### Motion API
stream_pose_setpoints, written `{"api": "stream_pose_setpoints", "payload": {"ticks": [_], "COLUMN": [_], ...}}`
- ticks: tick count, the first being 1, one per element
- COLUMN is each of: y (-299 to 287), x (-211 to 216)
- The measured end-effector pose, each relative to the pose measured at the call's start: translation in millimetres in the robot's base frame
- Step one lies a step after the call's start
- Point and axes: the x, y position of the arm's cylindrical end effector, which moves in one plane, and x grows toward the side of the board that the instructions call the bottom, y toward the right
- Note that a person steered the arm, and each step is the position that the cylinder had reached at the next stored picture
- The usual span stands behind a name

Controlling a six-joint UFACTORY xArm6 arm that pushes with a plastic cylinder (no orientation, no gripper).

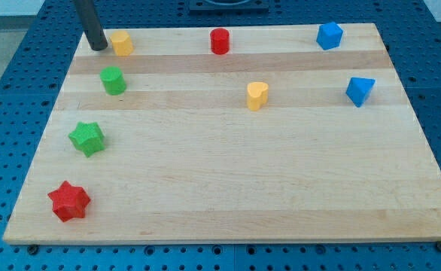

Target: Slide the yellow hexagon slightly to the right

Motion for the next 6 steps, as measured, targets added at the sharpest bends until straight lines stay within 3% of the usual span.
{"api": "stream_pose_setpoints", "payload": {"ticks": [6], "y": [41.1], "x": [-2.8]}}
